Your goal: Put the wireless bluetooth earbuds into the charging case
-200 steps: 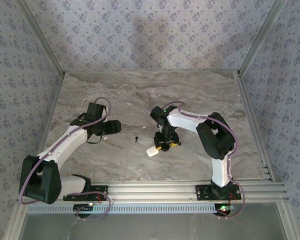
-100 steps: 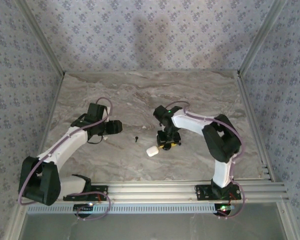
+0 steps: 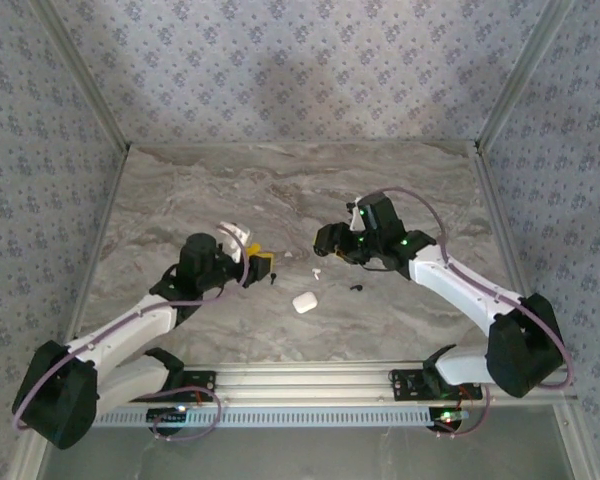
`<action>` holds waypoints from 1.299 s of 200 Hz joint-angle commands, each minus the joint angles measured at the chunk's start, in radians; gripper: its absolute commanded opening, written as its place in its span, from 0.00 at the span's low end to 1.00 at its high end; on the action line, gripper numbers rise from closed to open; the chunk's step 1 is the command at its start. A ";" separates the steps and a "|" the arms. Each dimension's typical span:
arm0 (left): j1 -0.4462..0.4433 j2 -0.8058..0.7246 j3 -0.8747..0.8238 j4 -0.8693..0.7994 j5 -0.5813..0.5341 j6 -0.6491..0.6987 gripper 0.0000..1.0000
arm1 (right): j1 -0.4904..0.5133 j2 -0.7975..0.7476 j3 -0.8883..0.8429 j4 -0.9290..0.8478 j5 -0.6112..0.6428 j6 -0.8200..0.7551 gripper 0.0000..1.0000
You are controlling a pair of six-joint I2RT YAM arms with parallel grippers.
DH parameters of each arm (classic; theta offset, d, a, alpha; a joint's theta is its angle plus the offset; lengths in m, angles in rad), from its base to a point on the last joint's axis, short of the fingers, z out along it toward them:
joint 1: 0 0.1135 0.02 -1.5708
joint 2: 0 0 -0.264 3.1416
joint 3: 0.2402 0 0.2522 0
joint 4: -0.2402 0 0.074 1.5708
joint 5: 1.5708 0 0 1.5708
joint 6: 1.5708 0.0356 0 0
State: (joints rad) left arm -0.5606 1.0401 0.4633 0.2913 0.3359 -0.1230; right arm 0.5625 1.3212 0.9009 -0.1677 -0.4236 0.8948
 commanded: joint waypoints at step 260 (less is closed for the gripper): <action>-0.116 0.097 0.044 0.383 0.010 -0.024 0.39 | 0.157 0.026 -0.071 0.417 -0.003 0.225 0.49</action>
State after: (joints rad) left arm -0.6697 1.1427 0.4637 0.6407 0.3481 -0.1364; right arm 0.7116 1.3464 0.8375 0.2363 -0.4404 1.1122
